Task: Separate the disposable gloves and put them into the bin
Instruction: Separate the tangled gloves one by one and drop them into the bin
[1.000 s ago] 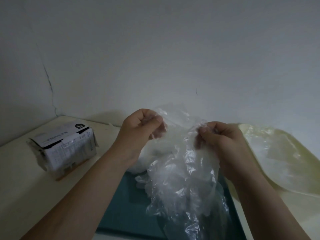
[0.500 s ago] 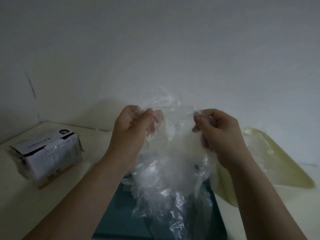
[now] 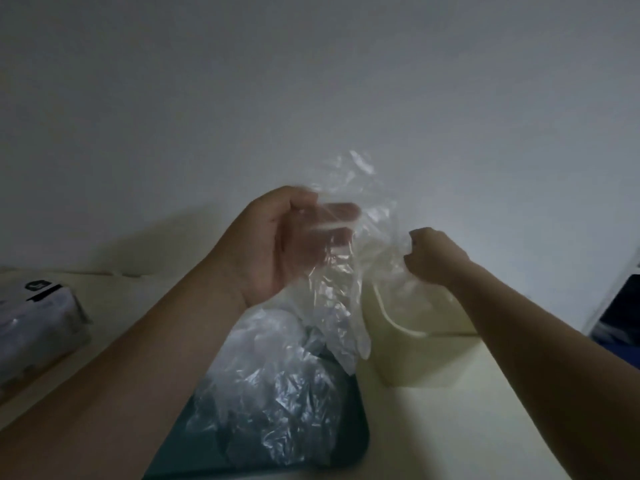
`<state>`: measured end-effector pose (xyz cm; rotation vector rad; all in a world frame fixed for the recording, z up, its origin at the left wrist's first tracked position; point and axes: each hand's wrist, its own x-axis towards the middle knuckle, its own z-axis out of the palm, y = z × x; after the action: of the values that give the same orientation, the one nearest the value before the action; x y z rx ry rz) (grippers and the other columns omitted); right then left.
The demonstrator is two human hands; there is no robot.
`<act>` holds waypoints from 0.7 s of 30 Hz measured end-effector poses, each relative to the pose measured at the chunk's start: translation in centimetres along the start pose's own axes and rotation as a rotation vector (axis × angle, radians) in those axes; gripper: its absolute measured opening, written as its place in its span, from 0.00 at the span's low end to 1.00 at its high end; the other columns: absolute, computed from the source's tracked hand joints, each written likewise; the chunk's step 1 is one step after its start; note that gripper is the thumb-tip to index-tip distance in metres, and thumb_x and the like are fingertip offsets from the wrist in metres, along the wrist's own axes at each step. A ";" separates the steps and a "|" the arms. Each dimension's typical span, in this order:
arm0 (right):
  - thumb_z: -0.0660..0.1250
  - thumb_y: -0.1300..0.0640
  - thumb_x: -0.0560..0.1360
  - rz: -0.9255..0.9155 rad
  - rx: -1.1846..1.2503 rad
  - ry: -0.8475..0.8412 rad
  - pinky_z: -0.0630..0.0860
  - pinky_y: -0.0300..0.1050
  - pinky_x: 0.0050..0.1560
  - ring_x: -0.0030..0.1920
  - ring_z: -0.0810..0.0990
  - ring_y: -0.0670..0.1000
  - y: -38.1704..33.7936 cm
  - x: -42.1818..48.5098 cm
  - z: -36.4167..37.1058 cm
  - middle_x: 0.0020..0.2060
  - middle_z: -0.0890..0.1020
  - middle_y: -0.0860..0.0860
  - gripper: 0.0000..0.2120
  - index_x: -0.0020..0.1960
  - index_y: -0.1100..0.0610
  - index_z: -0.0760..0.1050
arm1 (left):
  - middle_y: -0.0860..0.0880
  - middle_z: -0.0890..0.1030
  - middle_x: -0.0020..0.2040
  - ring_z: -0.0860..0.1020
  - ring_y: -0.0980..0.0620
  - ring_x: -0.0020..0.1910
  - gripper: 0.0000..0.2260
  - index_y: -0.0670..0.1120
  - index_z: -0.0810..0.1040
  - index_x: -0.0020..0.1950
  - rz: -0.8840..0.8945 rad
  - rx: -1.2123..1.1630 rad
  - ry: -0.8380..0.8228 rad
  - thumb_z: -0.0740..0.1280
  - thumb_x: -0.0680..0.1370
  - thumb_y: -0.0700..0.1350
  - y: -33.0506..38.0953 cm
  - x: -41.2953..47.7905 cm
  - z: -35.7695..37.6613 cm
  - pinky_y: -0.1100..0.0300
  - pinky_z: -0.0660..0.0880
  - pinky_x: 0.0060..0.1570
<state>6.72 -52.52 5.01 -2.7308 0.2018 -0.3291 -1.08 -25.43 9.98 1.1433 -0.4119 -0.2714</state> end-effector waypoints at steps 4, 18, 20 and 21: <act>0.67 0.52 0.82 0.071 0.004 -0.156 0.72 0.53 0.71 0.58 0.77 0.52 3.9 1.9 2.2 0.62 0.83 0.45 0.21 0.73 0.55 0.74 | 0.41 0.88 0.51 0.87 0.48 0.39 0.01 0.47 0.77 0.49 -0.139 0.060 0.002 0.67 0.81 0.42 -1.9 3.3 1.8 0.63 0.78 0.31; 0.71 0.58 0.79 -0.138 0.246 -0.053 0.76 0.34 0.45 0.48 0.84 0.43 0.9 -3.8 -7.9 0.47 0.85 0.43 0.08 0.57 0.52 0.85 | 0.43 0.80 0.46 0.84 0.44 0.42 0.12 0.44 0.74 0.45 -0.202 0.887 0.181 0.74 0.74 0.32 -10.1 15.7 6.4 0.56 0.82 0.38; 0.70 0.54 0.79 -0.144 0.028 -0.277 0.80 0.39 0.48 0.49 0.84 0.44 -0.4 -5.3 -7.2 0.49 0.85 0.44 0.07 0.56 0.52 0.84 | 0.47 0.82 0.48 0.84 0.46 0.50 0.07 0.44 0.78 0.49 -0.141 1.120 0.215 0.74 0.75 0.41 -11.0 16.6 6.8 0.58 0.78 0.45; 0.68 0.53 0.80 -0.166 -0.092 -0.334 0.81 0.44 0.53 0.52 0.84 0.49 -1.0 -5.7 -6.6 0.53 0.85 0.48 0.10 0.58 0.54 0.83 | 0.46 0.83 0.51 0.83 0.45 0.53 0.08 0.43 0.80 0.53 -0.115 1.154 0.228 0.73 0.75 0.42 -11.3 16.8 6.7 0.57 0.78 0.48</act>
<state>-0.39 -52.88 10.22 -2.8467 -0.1032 0.0982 10.91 -42.28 4.97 2.3069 -0.2863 0.0330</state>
